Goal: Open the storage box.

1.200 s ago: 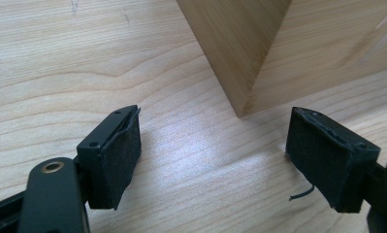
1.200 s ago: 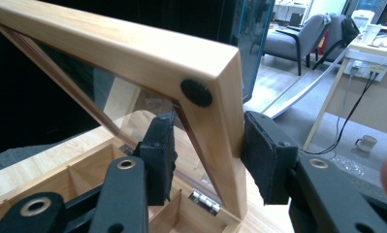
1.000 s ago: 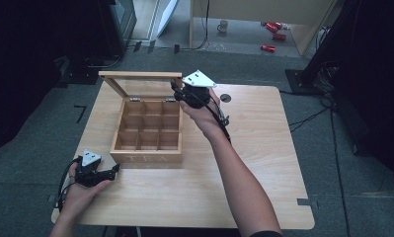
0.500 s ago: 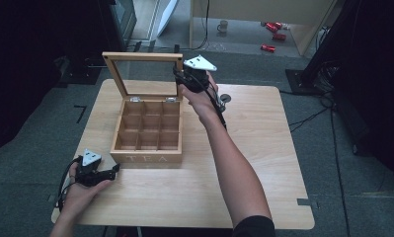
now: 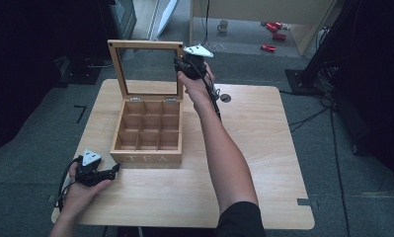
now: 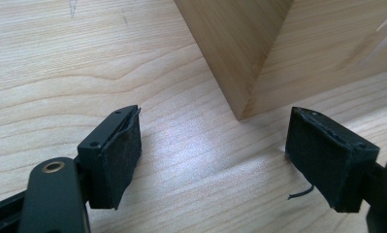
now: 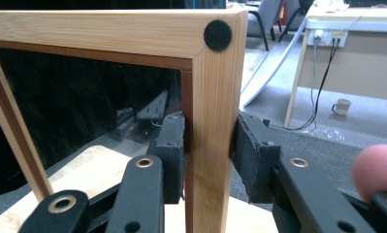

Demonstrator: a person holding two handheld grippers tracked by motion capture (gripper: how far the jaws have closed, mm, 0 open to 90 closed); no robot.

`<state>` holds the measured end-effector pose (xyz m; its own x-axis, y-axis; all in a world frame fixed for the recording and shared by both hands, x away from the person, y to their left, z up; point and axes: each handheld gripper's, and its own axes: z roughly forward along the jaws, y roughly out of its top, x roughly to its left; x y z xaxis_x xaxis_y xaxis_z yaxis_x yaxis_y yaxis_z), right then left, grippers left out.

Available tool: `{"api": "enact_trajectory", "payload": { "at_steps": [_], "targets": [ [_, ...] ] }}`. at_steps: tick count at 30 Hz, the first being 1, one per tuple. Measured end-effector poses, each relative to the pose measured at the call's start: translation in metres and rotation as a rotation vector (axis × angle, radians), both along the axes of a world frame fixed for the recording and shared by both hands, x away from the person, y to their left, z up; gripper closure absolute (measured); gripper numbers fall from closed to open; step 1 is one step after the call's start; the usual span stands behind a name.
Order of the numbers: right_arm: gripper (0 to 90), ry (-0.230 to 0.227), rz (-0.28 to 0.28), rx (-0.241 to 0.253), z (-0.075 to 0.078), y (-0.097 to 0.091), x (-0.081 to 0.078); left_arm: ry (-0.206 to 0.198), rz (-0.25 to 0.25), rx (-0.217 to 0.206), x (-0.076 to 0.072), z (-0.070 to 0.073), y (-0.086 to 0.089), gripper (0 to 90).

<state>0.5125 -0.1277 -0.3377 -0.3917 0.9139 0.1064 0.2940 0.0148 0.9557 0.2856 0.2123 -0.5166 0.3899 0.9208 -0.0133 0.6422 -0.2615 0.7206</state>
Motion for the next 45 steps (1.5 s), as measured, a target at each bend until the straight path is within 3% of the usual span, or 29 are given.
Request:
{"api": "enact_trajectory", "payload": {
  "at_steps": [13, 24, 25, 26, 27, 28, 29, 30, 33, 37, 39, 41, 45],
  "targets": [
    [66.6, 0.059, -0.076, 0.041, -0.006, 0.006, 0.035, -0.002, 0.000, 0.002, 0.000, 0.000, 0.000, 21.2],
    [65.5, 0.078, -0.091, 0.053, -0.007, 0.007, 0.040, -0.001, -0.003, 0.003, 0.001, 0.000, 0.000, 21.2],
    [58.0, 0.090, -0.084, 0.056, -0.005, 0.008, 0.037, -0.001, -0.003, 0.003, 0.001, 0.000, 0.000, 21.2],
    [58.0, 0.090, -0.084, 0.056, -0.005, 0.008, 0.037, -0.001, -0.003, 0.003, 0.001, 0.000, 0.000, 21.2],
    [47.5, 0.100, -0.071, 0.047, -0.003, 0.009, 0.034, -0.001, -0.003, 0.004, 0.001, 0.000, 0.000, 21.2],
    [47.5, 0.100, -0.071, 0.047, -0.003, 0.009, 0.034, -0.001, -0.003, 0.003, 0.001, 0.000, 0.000, 21.2],
    [36.8, 0.109, -0.060, 0.037, 0.000, 0.010, 0.029, -0.001, -0.003, 0.003, 0.001, 0.000, 0.000, 21.1],
    [36.8, 0.109, -0.060, 0.037, 0.000, 0.010, 0.029, -0.001, -0.003, 0.002, 0.001, 0.000, 0.000, 21.1],
    [23.0, 0.142, -0.046, 0.022, 0.004, 0.007, 0.019, -0.001, -0.004, 0.003, 0.001, 0.000, 0.000, 21.2],
    [17.3, 0.131, -0.021, -0.006, 0.004, 0.002, 0.004, -0.001, -0.004, -0.001, 0.000, 0.000, 0.000, 21.2],
    [14.0, 0.137, -0.002, 0.004, 0.003, -0.008, -0.009, 0.000, -0.006, 0.004, 0.000, 0.000, 0.000, 21.1],
    [13.5, 0.139, 0.002, 0.007, 0.002, -0.011, -0.013, 0.000, -0.006, 0.004, 0.001, 0.000, 0.000, 21.1],
    [12.3, 0.142, 0.016, -0.003, -0.007, -0.032, -0.038, 0.001, -0.006, 0.004, 0.000, 0.000, 0.000, 21.1]
  ]
}}
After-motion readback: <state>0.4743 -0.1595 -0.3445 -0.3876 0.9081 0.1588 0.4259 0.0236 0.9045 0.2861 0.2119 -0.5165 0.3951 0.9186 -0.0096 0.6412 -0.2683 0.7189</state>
